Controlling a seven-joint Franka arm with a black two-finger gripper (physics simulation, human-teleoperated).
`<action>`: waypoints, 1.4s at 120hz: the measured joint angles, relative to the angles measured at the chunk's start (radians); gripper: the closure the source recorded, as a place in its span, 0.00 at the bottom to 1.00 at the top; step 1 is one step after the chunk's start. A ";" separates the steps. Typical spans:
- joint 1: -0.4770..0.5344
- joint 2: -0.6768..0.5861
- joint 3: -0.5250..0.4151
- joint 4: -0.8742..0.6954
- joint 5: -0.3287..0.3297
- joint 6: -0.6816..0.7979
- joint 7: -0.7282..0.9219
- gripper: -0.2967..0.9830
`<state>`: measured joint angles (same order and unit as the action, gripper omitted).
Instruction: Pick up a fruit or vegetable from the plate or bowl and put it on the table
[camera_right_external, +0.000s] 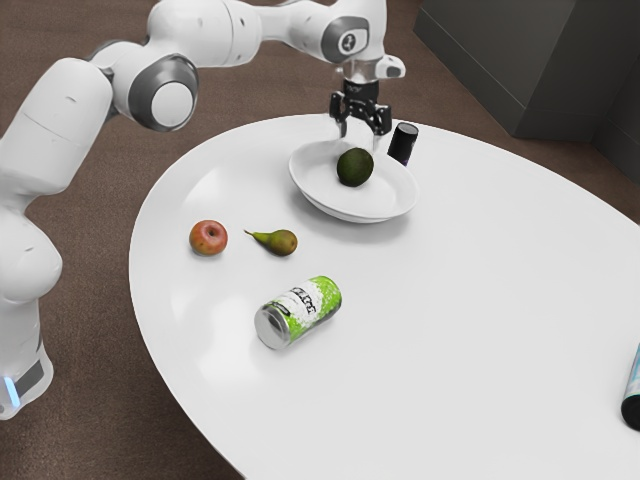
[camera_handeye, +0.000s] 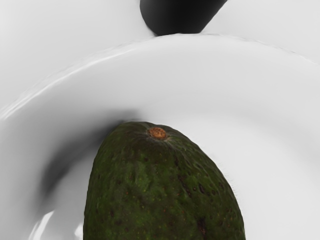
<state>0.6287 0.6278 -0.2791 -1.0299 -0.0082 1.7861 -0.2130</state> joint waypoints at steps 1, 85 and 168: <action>0.000 0.001 -0.003 0.001 0.000 0.000 0.000 0.23; -0.001 0.016 -0.025 -0.068 -0.005 0.056 0.016 0.23; 0.003 0.017 -0.025 -0.078 0.010 0.091 -0.002 0.57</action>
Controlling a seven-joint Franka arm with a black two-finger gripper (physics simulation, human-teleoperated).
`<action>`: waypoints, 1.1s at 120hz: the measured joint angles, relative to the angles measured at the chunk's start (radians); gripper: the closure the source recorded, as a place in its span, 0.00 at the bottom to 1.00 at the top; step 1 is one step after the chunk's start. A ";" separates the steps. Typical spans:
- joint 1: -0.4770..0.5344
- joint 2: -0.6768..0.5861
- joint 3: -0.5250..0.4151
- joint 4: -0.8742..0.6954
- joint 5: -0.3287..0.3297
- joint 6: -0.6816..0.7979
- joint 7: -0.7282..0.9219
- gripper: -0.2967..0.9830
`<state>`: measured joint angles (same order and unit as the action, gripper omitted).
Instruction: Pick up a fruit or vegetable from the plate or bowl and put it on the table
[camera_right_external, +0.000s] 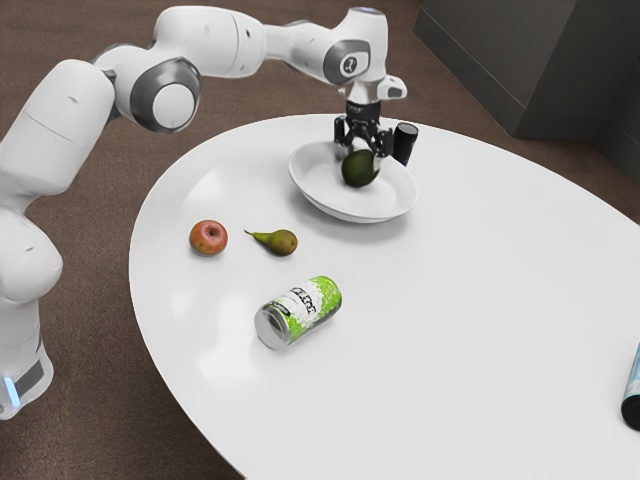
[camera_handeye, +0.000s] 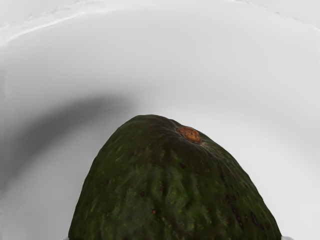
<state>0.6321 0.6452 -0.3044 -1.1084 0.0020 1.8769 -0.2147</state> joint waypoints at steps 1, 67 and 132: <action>0.000 0.000 0.000 0.000 0.001 0.000 -0.001 0.58; -0.016 -0.108 -0.244 0.138 0.201 -0.042 0.013 0.60; -0.344 0.017 -0.384 0.043 0.346 -0.011 0.045 0.54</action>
<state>0.2880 0.6618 -0.6882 -1.0654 0.3479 1.8658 -0.1700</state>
